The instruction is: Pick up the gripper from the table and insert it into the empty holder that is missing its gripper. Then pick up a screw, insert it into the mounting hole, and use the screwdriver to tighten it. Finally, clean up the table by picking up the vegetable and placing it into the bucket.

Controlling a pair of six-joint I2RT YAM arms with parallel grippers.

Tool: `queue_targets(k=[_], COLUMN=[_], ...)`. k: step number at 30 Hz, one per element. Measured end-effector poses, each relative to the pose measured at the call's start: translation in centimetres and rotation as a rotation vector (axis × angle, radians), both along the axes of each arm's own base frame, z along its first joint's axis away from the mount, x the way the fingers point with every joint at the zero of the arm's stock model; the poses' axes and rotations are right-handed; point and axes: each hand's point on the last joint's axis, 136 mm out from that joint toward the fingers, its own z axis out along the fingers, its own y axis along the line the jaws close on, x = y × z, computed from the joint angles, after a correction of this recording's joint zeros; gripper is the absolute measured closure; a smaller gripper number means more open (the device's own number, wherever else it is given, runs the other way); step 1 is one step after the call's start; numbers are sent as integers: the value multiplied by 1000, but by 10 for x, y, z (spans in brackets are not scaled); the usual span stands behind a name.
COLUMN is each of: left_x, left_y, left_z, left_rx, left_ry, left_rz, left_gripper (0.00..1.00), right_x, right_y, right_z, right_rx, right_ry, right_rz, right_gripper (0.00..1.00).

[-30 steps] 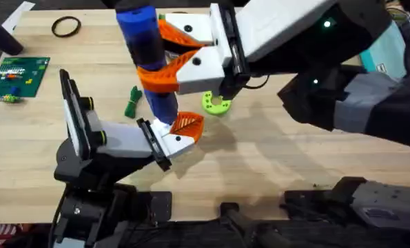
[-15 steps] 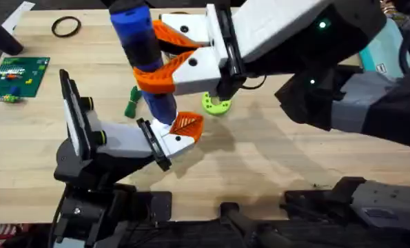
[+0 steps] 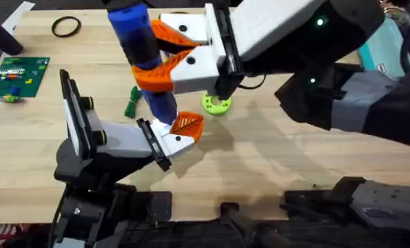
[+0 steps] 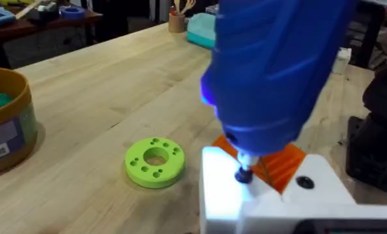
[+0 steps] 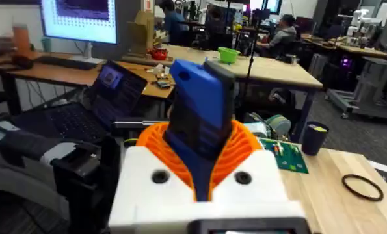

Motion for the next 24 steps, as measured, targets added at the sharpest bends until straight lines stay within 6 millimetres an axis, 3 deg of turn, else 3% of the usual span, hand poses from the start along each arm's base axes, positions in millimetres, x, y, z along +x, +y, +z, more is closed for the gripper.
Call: queue_targets(k=[24], left_x=[0], left_y=[0], left_z=[0], left_rx=[-1], left_ry=[1], left_rz=[0], left_gripper=[989], right_x=[-1], right_y=[3], right_z=[-1], right_rx=[-2], right_ry=[10], right_rz=[3], right_gripper=[945])
